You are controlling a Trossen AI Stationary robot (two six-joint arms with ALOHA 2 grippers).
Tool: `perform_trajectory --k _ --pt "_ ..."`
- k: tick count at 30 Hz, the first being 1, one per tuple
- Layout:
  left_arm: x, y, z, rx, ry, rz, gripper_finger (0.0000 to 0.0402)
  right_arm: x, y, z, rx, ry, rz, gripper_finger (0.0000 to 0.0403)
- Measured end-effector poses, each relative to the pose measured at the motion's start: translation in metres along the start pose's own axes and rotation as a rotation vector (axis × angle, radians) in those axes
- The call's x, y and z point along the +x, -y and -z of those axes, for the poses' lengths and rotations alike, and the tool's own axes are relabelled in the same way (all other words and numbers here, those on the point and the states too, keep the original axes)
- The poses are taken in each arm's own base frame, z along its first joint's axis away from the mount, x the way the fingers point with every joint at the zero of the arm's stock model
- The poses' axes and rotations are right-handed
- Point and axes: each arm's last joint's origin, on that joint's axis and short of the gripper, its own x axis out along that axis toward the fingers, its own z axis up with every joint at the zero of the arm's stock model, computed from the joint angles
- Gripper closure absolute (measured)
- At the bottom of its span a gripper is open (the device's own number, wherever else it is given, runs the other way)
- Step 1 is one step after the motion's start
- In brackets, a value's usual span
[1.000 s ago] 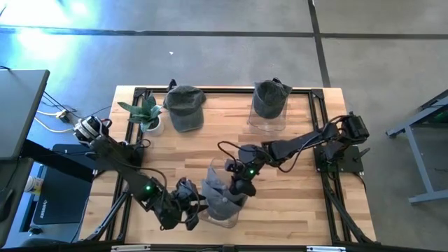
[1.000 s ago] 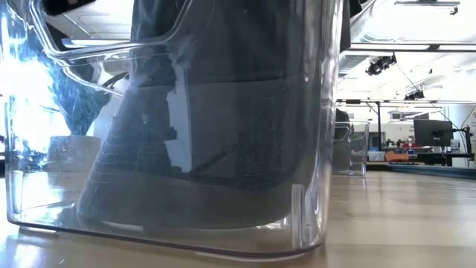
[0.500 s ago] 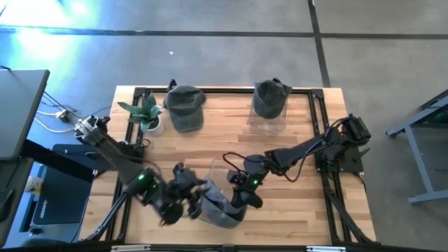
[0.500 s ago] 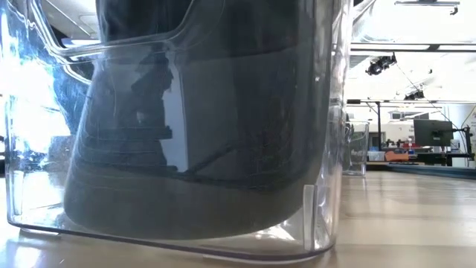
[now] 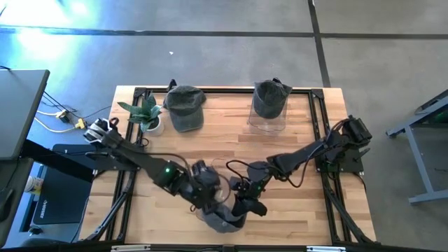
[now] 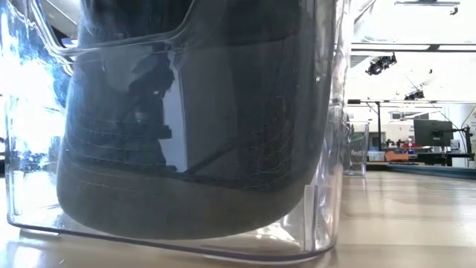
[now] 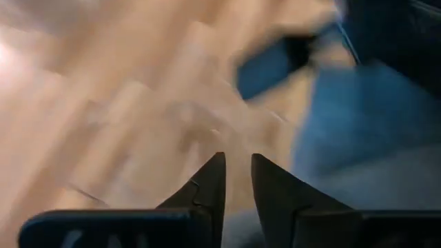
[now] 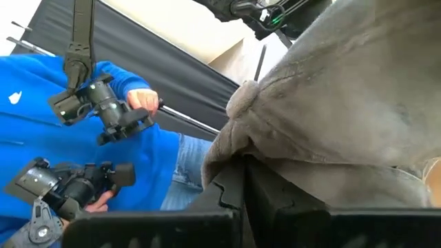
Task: Pick & Place hat
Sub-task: Put the gray cap into the bottom transparent bin
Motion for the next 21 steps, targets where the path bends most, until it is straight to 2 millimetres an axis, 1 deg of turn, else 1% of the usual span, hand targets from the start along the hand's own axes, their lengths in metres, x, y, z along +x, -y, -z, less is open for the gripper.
perform_trajectory --k 2,4,10,12,15,19,21 --pt "0.002 0.010 0.000 0.016 -0.016 0.104 0.0345 0.001 -0.002 0.002 -0.002 -0.010 -0.009 0.0401" --pt "-0.001 0.017 0.003 0.038 -0.043 0.175 0.0352 0.001 -0.005 0.003 0.000 -0.014 -0.017 0.0400" --pt "-0.010 0.034 0.016 0.091 -0.077 0.290 0.0366 -0.004 -0.022 0.005 0.019 -0.036 -0.049 0.0402" --pt "-0.013 0.038 0.018 0.116 -0.076 0.330 0.0367 -0.007 -0.025 0.004 0.019 -0.014 -0.043 0.0402" --pt "-0.015 0.042 0.018 0.120 -0.089 0.376 0.0367 -0.007 -0.023 0.003 0.030 0.029 0.015 0.0402" --pt "-0.014 0.042 0.015 0.120 -0.088 0.408 0.0367 -0.008 -0.014 0.003 0.058 0.116 0.176 0.0402" --pt "-0.014 0.042 0.014 0.136 -0.072 0.418 0.0367 -0.009 -0.009 0.005 0.059 0.120 0.239 0.0402"
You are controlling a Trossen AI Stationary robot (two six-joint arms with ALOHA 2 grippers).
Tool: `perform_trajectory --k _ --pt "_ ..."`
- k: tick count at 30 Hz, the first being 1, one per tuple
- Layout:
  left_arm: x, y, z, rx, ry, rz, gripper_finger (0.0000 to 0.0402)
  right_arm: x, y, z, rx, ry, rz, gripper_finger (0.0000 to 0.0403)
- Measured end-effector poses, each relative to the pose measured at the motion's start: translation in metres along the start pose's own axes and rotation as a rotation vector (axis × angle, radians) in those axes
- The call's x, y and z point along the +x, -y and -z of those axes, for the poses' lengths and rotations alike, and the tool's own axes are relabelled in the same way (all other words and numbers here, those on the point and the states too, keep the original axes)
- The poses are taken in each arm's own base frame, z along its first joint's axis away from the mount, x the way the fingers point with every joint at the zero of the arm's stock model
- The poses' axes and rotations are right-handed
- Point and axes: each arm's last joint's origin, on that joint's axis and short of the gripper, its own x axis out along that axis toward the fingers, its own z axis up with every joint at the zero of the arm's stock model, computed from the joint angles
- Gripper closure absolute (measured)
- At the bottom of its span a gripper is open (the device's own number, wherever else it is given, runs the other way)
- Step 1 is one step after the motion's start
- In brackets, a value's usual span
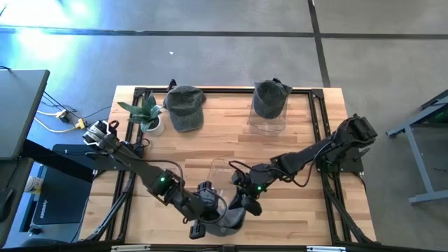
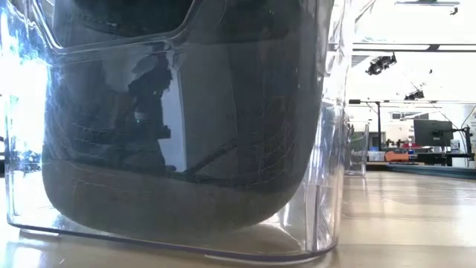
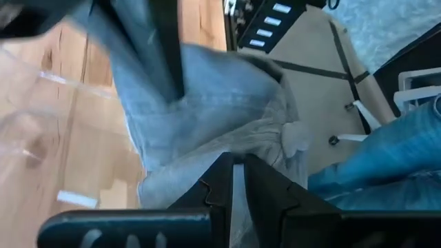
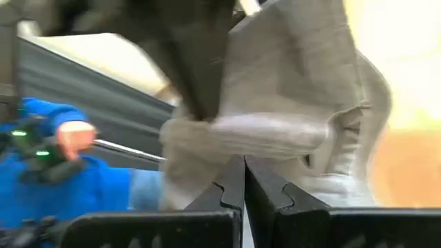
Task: Pick & Place hat
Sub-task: Put the gray cap into the bottom transparent bin
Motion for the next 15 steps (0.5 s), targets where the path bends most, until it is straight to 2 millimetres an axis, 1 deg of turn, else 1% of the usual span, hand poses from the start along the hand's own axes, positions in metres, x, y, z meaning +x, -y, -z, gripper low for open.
perform_trajectory --k 2,5,9,15 --pt "-0.003 -0.001 -0.003 0.005 0.013 0.006 0.0367 0.001 0.001 0.001 -0.010 -0.012 0.001 0.0402" --pt "-0.014 0.001 -0.007 0.002 0.030 0.029 0.0367 0.002 -0.003 0.006 -0.038 -0.076 -0.055 0.0402" --pt "-0.023 0.002 -0.010 -0.002 0.052 0.049 0.0367 0.004 -0.010 0.014 -0.078 -0.143 -0.121 0.0402" --pt "-0.032 0.002 -0.014 -0.007 0.088 0.041 0.0367 0.005 -0.015 0.020 -0.127 -0.155 -0.137 0.0402"
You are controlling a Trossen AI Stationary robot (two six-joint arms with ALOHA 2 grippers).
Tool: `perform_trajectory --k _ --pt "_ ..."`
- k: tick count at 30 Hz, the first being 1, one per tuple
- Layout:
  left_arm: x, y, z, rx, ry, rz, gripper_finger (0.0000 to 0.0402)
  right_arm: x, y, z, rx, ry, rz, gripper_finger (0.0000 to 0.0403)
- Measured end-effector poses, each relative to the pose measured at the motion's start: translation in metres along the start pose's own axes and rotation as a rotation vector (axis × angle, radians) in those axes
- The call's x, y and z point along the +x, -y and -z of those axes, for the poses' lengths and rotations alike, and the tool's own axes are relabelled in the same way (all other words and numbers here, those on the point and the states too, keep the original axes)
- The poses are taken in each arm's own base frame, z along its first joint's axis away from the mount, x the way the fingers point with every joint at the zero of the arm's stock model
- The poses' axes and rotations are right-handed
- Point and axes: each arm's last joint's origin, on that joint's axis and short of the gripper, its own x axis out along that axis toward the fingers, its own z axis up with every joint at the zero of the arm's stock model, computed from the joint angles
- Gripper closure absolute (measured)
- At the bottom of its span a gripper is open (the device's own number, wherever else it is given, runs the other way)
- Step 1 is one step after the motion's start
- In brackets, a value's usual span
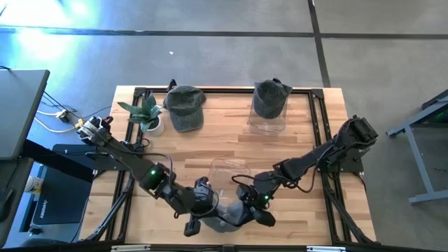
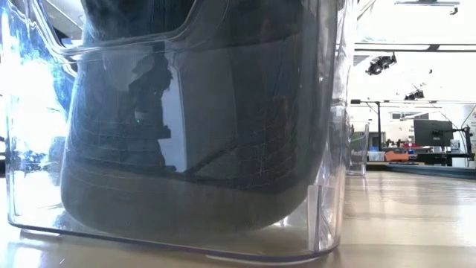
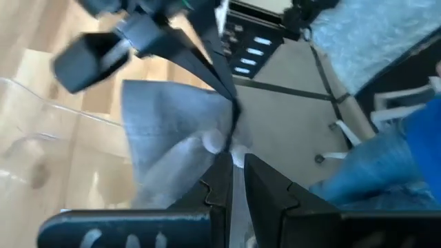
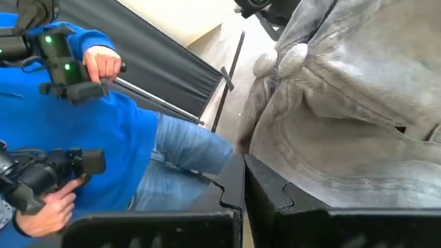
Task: Pick & Place hat
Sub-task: Put the gray cap into the bottom transparent bin
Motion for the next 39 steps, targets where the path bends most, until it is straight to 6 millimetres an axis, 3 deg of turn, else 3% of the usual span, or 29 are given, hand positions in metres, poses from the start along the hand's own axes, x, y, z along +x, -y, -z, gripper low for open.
perform_trajectory --k 6,11,14,17,20,23,28,39 --pt "0.000 -0.012 -0.002 -0.004 0.074 -0.205 0.0367 -0.001 0.002 -0.002 -0.002 0.016 0.015 0.0403" --pt "0.037 -0.049 0.003 -0.090 -0.129 -0.209 0.0367 -0.001 0.002 -0.002 -0.002 0.016 0.015 0.0402" --pt "0.050 -0.054 -0.003 -0.132 -0.189 -0.059 0.0367 0.000 0.000 -0.001 -0.005 0.015 0.010 0.0403" --pt "0.056 -0.054 0.005 -0.121 -0.298 0.051 0.0367 0.000 -0.001 0.000 -0.007 0.016 0.006 0.0402" --pt "0.053 -0.043 -0.002 -0.058 -0.229 0.157 0.0367 0.000 -0.001 0.000 -0.007 0.013 0.005 0.0402" --pt "0.053 -0.042 -0.005 -0.022 -0.192 0.153 0.0367 -0.002 -0.003 -0.002 -0.012 0.019 -0.001 0.0403" --pt "0.046 -0.044 -0.007 -0.010 -0.180 0.101 0.0367 -0.023 -0.017 -0.008 -0.035 0.049 0.029 0.0403" --pt "0.048 -0.061 -0.010 0.032 -0.145 -0.065 0.0367 -0.090 -0.053 -0.013 -0.069 0.213 0.232 0.0402"
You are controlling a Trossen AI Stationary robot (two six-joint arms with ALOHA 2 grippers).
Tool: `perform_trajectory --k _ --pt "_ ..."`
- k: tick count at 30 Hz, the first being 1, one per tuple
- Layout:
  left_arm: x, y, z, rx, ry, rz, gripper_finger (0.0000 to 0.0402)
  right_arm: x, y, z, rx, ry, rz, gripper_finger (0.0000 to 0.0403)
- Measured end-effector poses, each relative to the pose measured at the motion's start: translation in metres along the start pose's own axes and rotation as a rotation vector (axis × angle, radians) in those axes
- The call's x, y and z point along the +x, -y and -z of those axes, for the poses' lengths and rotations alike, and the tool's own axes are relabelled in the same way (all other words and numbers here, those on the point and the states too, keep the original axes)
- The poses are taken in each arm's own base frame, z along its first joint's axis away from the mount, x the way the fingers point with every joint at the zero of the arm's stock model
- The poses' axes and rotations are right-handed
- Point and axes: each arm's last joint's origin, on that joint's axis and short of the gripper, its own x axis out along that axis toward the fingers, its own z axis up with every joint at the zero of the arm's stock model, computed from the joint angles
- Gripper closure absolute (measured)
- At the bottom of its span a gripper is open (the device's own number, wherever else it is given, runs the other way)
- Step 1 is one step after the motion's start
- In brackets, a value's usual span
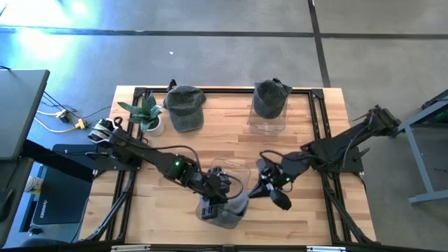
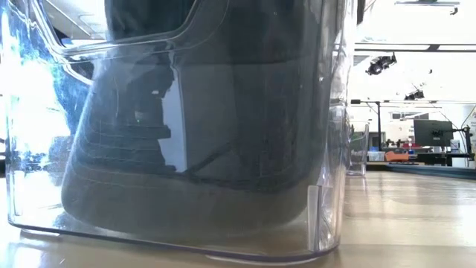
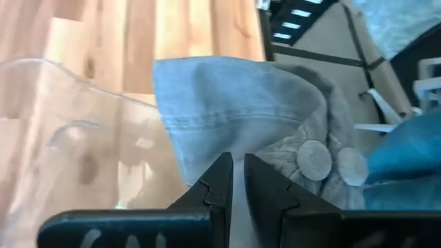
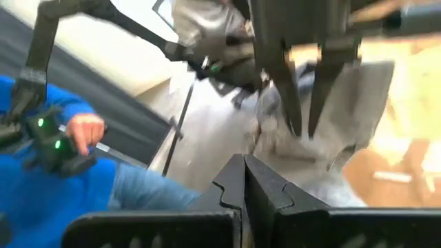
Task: Pick & Place hat
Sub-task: Put the gray cap into the bottom transparent bin
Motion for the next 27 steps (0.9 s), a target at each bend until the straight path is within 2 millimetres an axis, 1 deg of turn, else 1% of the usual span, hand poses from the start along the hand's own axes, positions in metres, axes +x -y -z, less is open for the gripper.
perform_trajectory --k 2,4,15,20,27 --pt "0.000 -0.004 -0.001 -0.004 -0.003 -0.010 0.0367 -0.008 -0.002 -0.002 -0.013 0.025 0.018 0.0402" --pt "0.000 -0.009 -0.004 -0.013 0.000 -0.009 0.0367 -0.010 -0.003 -0.004 -0.022 0.046 0.027 0.0402" --pt "-0.001 -0.030 -0.014 -0.045 0.024 -0.058 0.0367 -0.009 -0.001 -0.002 -0.021 0.032 0.044 0.0402" --pt "-0.001 -0.036 -0.017 -0.055 0.030 -0.068 0.0367 -0.009 -0.001 -0.002 -0.020 0.030 0.046 0.0401" --pt "-0.001 -0.035 -0.020 -0.042 0.054 -0.048 0.0367 -0.009 0.000 -0.001 -0.020 0.025 0.050 0.0402"
